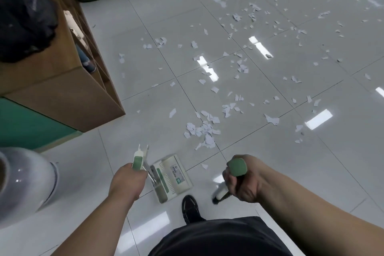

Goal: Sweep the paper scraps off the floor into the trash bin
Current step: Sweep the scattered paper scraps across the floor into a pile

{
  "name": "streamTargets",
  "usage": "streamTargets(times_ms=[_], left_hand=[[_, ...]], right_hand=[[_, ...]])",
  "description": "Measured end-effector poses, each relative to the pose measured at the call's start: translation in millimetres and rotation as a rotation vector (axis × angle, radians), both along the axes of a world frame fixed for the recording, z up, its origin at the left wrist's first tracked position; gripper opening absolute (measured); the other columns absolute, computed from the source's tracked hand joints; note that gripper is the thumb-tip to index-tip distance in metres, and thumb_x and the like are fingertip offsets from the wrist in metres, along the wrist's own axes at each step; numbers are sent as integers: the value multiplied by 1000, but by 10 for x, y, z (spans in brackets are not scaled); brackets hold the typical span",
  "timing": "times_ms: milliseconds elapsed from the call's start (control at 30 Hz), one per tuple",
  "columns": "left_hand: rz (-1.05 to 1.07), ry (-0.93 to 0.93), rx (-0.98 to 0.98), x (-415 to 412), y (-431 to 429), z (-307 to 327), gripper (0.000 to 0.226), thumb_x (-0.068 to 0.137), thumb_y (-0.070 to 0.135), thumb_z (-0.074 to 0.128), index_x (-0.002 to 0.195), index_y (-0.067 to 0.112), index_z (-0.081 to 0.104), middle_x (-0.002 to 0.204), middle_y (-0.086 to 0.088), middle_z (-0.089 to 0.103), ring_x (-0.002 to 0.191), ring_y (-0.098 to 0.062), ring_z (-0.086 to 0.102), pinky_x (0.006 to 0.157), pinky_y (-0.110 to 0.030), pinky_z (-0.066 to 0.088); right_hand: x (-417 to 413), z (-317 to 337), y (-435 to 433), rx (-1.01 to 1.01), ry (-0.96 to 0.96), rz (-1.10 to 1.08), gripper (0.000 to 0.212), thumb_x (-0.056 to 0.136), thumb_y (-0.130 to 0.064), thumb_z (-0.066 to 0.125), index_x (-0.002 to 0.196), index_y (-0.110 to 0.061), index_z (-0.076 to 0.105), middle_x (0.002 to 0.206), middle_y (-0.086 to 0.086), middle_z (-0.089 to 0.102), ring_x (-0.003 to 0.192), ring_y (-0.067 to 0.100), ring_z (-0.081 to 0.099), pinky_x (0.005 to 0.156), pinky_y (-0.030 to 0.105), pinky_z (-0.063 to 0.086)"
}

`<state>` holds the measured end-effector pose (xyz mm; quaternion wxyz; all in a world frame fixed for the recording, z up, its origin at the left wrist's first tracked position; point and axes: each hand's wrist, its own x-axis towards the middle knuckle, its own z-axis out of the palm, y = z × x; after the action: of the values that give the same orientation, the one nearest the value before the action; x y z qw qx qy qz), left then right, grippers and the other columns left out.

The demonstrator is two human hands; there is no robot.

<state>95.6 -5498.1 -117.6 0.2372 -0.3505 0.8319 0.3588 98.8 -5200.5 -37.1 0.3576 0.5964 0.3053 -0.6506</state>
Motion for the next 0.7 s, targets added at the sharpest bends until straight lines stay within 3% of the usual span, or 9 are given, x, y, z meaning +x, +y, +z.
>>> streamTargets(times_ms=[167,300,433,567,700], left_hand=[[100,-1,24,125,-210,-41,14,79,5,53,69,11,45,57,-6,41,48,-25,36,51,-25,34],[178,-2,61,205,-278,-53,13,76,4,53,70,11,43,58,-6,39,52,-24,34,49,-25,29],[201,-12,74,234,-326,-50,9,74,5,52,72,10,45,61,-8,40,54,-24,35,51,-27,29],[194,-20,54,200,-332,-42,9,74,5,53,71,10,45,60,-8,40,55,-24,34,52,-28,30],[200,-20,49,137,-318,-29,7,77,5,54,74,9,49,61,-8,41,54,-24,35,50,-27,31]], right_hand=[[-358,133,-406,-87,159,-199,32,94,-9,41,62,-10,46,41,4,46,28,17,47,30,13,35],[-580,173,-527,-88,239,-273,20,76,-1,41,60,-12,46,41,1,44,28,16,45,31,14,36],[-704,108,-604,-90,254,-341,32,94,-13,46,62,-14,46,42,-1,45,34,15,46,33,15,38],[-884,66,-678,-118,290,-385,35,97,-19,50,63,-14,47,45,0,48,41,14,49,34,15,40],[-1168,24,-683,-164,393,-434,24,75,-7,48,53,-14,41,42,-1,42,35,14,47,35,13,40]])
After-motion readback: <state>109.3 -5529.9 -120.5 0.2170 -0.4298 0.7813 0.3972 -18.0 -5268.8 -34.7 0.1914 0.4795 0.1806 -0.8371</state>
